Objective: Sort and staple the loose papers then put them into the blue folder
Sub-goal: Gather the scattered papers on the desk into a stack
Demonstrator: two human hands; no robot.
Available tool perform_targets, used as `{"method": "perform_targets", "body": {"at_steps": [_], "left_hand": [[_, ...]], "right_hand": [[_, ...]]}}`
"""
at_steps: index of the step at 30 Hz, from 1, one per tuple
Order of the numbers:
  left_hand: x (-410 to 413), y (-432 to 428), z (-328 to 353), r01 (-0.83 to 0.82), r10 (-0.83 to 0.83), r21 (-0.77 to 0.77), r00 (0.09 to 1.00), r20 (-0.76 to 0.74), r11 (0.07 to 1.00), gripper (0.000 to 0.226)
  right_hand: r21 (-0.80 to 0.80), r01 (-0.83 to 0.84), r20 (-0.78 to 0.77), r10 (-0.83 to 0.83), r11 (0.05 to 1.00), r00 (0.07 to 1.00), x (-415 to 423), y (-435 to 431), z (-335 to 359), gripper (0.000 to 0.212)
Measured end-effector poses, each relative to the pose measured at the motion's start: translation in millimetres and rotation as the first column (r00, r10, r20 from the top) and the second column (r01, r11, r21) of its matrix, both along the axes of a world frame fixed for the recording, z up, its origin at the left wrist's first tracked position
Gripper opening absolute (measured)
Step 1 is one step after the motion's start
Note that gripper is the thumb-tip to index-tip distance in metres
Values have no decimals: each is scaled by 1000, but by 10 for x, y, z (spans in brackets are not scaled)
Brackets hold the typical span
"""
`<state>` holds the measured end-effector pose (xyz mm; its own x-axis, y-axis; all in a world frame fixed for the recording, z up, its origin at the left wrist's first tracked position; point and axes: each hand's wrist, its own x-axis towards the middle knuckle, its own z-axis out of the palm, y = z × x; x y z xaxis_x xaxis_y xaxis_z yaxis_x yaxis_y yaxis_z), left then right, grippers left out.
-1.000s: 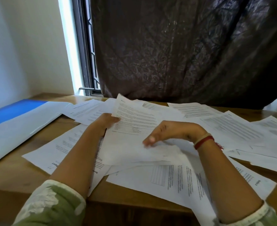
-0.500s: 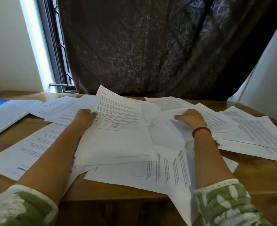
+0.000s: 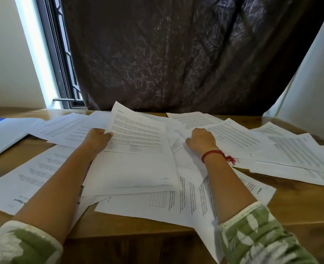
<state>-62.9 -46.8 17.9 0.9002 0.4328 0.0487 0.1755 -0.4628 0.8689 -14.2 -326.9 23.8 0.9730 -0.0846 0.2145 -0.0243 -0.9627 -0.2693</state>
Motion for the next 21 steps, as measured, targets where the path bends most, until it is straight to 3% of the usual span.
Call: {"method": "perform_targets", "body": {"at_steps": [4,7,9,11,13,15,18,21], "left_hand": [[-1,26,-6,-12,11,-45,1000,-9,999,33],[3,34,-23,-11,11,-32,1000,-5,999,34],[22,41,-35,-26,27,-32,1000,4,999,37],[50,78,-64,-58,59,-39,998,19,998,46],[68,129,-107,-83,85,-53,996,31,995,55],[78,176,-139,-87,92,-83,994,61,993,49],[132,226,-135,-16,24,-113,998,67,993,29],[277,339,-156,-45,54,-283,998,23,958,30]], "right_hand": [[9,93,163,-94,996,982,67,47,9,32],[107,90,349,-123,990,929,51,87,83,33],[324,-154,422,3,933,907,0,186,141,24],[455,-489,466,269,744,843,-90,379,180,27],[409,-687,409,552,601,727,-205,583,161,35],[366,-769,276,729,523,627,-302,740,81,30],[354,-796,106,825,491,555,-423,861,-19,24],[354,-807,29,857,473,515,-523,897,3,31]]}}
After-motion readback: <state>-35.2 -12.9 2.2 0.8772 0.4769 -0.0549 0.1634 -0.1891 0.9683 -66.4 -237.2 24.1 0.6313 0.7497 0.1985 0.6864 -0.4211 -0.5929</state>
